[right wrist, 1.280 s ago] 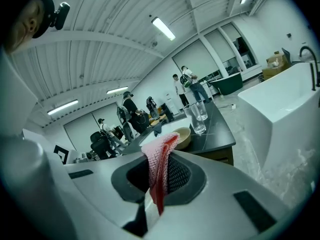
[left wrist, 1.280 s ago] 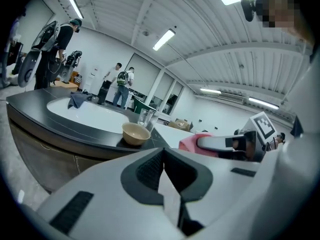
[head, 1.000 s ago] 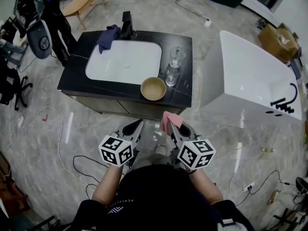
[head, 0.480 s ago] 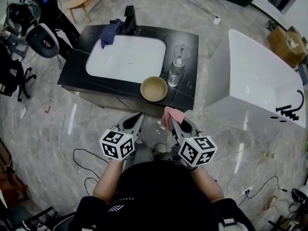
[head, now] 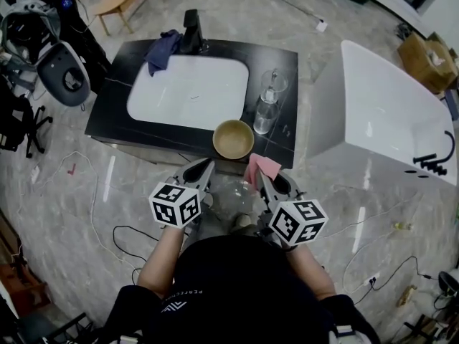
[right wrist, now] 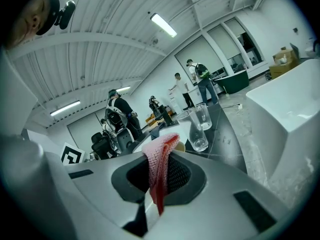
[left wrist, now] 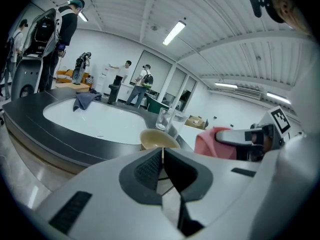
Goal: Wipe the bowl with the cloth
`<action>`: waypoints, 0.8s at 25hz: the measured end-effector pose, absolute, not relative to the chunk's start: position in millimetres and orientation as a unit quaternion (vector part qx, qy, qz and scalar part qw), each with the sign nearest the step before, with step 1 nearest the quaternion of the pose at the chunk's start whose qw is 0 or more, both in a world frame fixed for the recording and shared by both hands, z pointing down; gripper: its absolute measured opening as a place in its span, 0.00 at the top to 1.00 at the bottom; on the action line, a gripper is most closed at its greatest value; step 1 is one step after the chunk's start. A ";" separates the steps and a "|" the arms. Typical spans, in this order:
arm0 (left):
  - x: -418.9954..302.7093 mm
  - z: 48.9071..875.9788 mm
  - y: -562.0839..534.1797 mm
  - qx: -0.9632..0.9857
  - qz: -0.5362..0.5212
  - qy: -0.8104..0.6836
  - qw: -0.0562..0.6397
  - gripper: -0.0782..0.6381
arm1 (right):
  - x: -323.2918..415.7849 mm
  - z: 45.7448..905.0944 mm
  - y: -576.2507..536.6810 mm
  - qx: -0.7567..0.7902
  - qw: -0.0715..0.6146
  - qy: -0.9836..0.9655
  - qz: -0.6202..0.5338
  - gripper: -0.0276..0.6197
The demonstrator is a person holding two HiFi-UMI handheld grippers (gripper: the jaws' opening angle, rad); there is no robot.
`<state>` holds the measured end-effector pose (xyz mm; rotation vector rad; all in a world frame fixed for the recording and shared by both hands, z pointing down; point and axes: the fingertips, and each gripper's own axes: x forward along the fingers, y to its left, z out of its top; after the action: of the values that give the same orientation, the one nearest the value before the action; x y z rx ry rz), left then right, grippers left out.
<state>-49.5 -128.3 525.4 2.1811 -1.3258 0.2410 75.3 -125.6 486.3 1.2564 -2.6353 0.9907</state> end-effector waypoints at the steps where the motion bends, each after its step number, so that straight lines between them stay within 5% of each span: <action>1: -51.9 525.6 -133.0 0.817 0.093 -0.493 0.286 0.88 | 72.5 484.9 -128.7 0.410 0.029 -0.854 0.320 0.89; 20: -62.1 552.6 -198.7 0.846 0.134 -0.389 0.339 0.87 | 47.7 476.2 -169.8 0.488 0.021 -0.810 0.325 0.89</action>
<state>-62.1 -198.7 552.6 2.2034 -1.0124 0.3491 47.7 -169.8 476.2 1.5133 -2.5101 1.0066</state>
